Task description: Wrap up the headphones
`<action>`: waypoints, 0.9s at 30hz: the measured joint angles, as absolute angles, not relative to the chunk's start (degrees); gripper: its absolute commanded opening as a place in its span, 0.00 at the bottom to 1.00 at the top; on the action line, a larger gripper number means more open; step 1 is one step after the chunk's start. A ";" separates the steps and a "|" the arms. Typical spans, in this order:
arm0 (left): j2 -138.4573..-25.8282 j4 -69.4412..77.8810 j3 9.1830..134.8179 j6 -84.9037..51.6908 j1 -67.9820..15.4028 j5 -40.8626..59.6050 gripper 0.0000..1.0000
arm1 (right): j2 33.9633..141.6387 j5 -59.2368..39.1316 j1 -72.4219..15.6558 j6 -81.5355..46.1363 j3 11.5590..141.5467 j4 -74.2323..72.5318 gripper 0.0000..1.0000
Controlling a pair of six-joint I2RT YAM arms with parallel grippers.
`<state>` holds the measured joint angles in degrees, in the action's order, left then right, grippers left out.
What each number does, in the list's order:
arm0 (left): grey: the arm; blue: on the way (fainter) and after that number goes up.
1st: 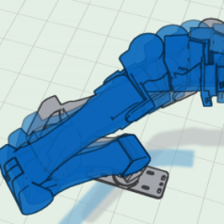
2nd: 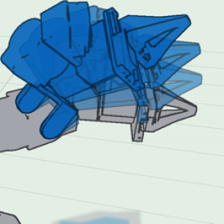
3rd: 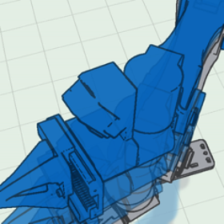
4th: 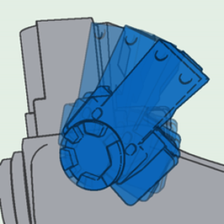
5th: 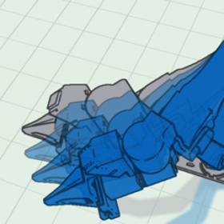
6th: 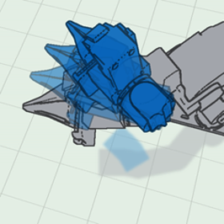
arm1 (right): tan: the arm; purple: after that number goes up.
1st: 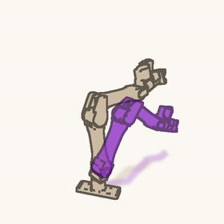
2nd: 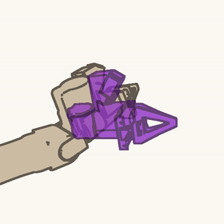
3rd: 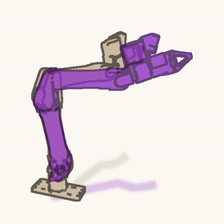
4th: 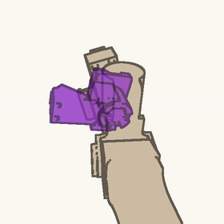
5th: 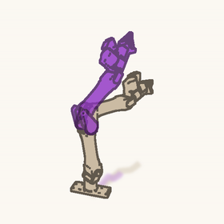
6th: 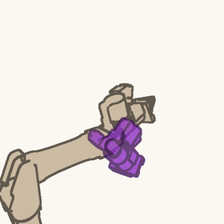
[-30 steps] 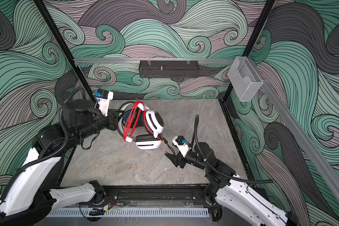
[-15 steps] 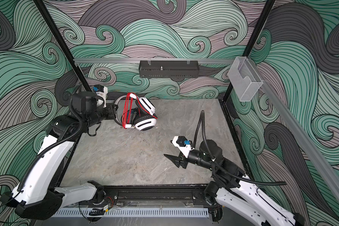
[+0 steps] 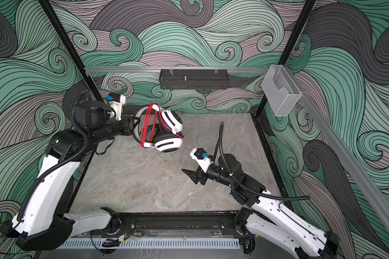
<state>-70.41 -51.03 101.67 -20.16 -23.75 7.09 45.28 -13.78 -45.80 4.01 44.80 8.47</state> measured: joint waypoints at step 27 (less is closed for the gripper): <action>-70.26 -47.75 100.90 -27.55 -25.67 21.50 0.00 | 56.88 -14.35 -42.15 -0.54 52.90 -0.43 0.80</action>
<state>-70.26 -47.75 100.90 -27.55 -25.67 21.50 56.88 -14.35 -42.15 -0.54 52.90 -0.43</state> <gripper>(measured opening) 0.060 0.789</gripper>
